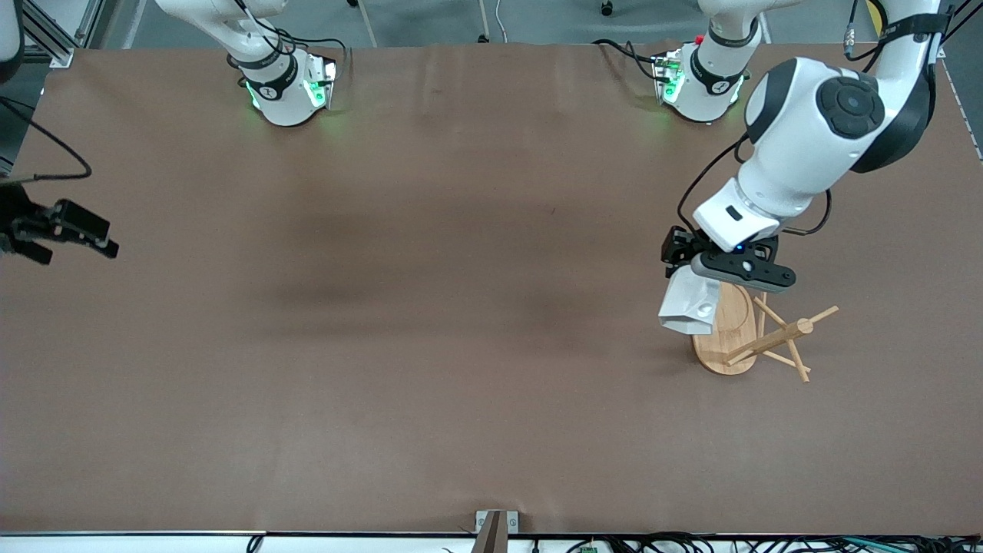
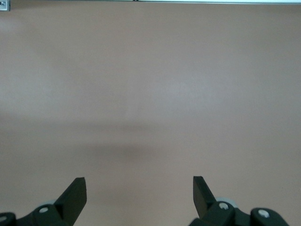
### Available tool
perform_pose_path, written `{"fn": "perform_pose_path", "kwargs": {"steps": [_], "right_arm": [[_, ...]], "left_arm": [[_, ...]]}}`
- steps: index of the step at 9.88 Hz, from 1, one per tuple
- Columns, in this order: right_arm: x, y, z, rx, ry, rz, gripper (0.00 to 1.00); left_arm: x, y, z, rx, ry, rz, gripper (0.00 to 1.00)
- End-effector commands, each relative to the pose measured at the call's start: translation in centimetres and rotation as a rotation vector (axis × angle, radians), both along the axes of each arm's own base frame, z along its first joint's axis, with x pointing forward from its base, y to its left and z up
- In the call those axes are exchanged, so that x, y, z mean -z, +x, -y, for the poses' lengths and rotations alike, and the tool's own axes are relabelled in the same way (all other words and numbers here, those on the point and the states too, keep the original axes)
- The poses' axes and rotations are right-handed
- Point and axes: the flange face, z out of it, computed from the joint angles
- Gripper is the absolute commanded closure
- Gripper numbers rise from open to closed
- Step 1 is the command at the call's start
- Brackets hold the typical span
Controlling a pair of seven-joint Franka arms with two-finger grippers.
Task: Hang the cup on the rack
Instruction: 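Lower the cup with the left gripper onto a rack peg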
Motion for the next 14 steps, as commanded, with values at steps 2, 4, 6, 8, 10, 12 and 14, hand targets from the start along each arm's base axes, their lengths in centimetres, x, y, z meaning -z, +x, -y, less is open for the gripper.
{"fn": "perform_pose_path", "kwargs": {"steps": [2, 4, 6, 8, 10, 12, 14], "right_arm": [[-3.8, -2.0, 1.4, 0.068, -0.030, 0.017, 0.00], [-3.9, -0.6, 4.1, 0.105, -0.022, 0.027, 0.00], [-3.6, -0.5, 3.8, 0.095, -0.032, 0.014, 0.00], [-2.9, -1.2, 3.1, 0.112, -0.033, -0.040, 0.00], [-1.9, -2.3, 3.1, 0.115, -0.030, -0.069, 0.00], [-1.4, -2.5, 2.9, 0.112, -0.029, -0.066, 0.00], [-1.3, -2.4, 3.2, 0.117, -0.029, -0.066, 0.00]], "left_arm": [[3.6, -1.1, -3.0, 0.034, 0.017, -0.049, 0.97], [4.7, -1.8, -3.1, 0.041, 0.025, -0.071, 0.97], [5.5, -2.3, -3.2, 0.053, 0.033, -0.088, 0.97], [6.3, -2.2, -5.8, 0.105, 0.045, -0.096, 0.97], [6.7, -2.2, -6.8, 0.125, 0.046, -0.101, 0.97], [7.0, -2.2, -8.1, 0.136, 0.048, -0.104, 0.97], [7.0, -1.8, -10.0, 0.155, 0.050, -0.100, 0.97]]}}
